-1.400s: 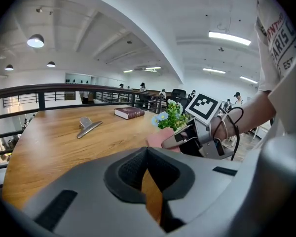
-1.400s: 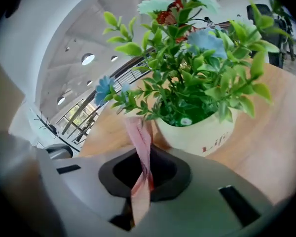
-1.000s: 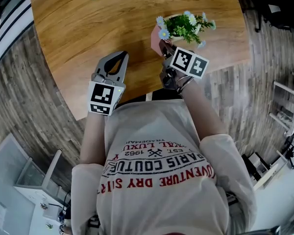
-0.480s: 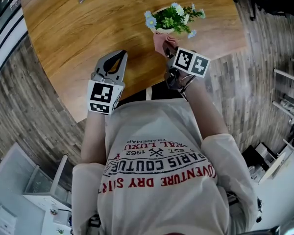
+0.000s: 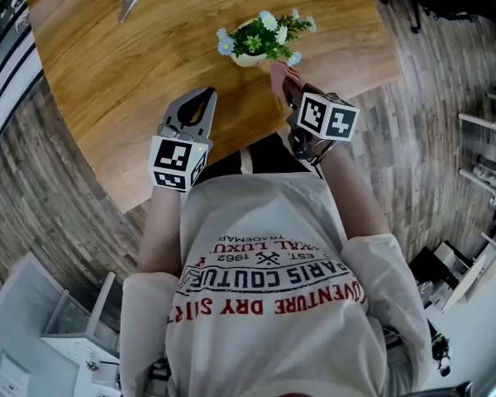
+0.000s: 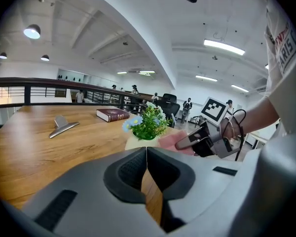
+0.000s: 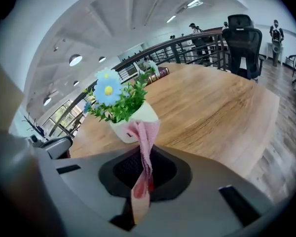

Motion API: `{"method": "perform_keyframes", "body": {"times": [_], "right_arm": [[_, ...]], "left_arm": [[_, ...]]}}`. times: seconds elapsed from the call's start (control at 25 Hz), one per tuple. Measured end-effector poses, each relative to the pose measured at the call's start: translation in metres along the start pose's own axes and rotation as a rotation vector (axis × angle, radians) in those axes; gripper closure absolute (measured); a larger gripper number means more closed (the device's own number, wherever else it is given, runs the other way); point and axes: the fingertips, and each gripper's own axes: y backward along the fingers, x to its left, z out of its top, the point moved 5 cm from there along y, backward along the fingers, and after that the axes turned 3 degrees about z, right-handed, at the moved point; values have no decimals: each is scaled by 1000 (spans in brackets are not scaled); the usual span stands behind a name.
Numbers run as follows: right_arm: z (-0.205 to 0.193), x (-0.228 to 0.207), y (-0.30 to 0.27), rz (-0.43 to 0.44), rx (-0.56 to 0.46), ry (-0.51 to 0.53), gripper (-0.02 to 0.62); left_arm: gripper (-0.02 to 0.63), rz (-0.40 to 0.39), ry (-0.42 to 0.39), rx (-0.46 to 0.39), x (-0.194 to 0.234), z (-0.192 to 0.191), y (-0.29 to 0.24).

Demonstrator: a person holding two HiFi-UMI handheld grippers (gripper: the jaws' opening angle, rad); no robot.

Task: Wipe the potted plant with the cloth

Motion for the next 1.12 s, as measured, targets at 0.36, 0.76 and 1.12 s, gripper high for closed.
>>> {"method": "perform_keyframes", "body": {"times": [0.36, 0.76, 1.12], "right_arm": [[54, -53, 5, -19, -2, 200, 555], [107, -89, -34, 4, 17, 439, 555], [121, -89, -64, 67, 30, 550, 555]], "left_arm": [[398, 50, -21, 63, -15, -8, -45], [104, 24, -259, 75, -8, -10, -118], [81, -147, -299, -43, -1, 8, -153]]}}
